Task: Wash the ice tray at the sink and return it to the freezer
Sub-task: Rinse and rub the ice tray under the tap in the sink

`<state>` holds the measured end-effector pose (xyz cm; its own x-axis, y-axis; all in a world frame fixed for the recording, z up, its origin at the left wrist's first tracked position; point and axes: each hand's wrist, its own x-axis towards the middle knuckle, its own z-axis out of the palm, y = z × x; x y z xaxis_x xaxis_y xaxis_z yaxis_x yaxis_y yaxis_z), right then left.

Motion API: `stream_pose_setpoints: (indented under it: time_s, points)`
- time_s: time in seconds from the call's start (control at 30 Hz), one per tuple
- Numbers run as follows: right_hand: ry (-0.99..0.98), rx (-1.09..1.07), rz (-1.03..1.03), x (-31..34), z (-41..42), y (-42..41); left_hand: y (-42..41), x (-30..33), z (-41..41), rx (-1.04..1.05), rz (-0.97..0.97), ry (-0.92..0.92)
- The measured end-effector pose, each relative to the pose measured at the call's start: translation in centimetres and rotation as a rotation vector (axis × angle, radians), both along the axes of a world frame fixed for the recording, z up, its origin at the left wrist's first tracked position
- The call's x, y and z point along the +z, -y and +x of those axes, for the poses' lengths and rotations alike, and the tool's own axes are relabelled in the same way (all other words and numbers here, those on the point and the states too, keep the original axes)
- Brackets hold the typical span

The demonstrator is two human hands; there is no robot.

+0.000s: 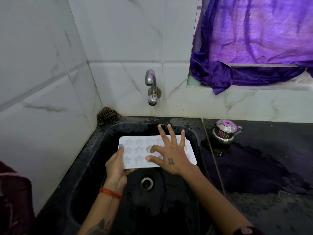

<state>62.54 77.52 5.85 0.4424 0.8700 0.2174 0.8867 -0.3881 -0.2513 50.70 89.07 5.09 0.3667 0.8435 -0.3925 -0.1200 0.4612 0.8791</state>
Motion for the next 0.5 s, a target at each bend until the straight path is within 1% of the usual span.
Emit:
stream_pose_setpoints:
  time_s: [0.13, 0.5]
  points:
    - [0.027, -0.02, -0.029, -0.18, 0.2, 0.08, 0.04, -0.11, 0.04, -0.005, 0.01, -0.01]
    - [-0.056, 0.025, -0.033, -0.31, 0.34, -0.08, 0.09, -0.25, 0.03, -0.011, 0.004, -0.011]
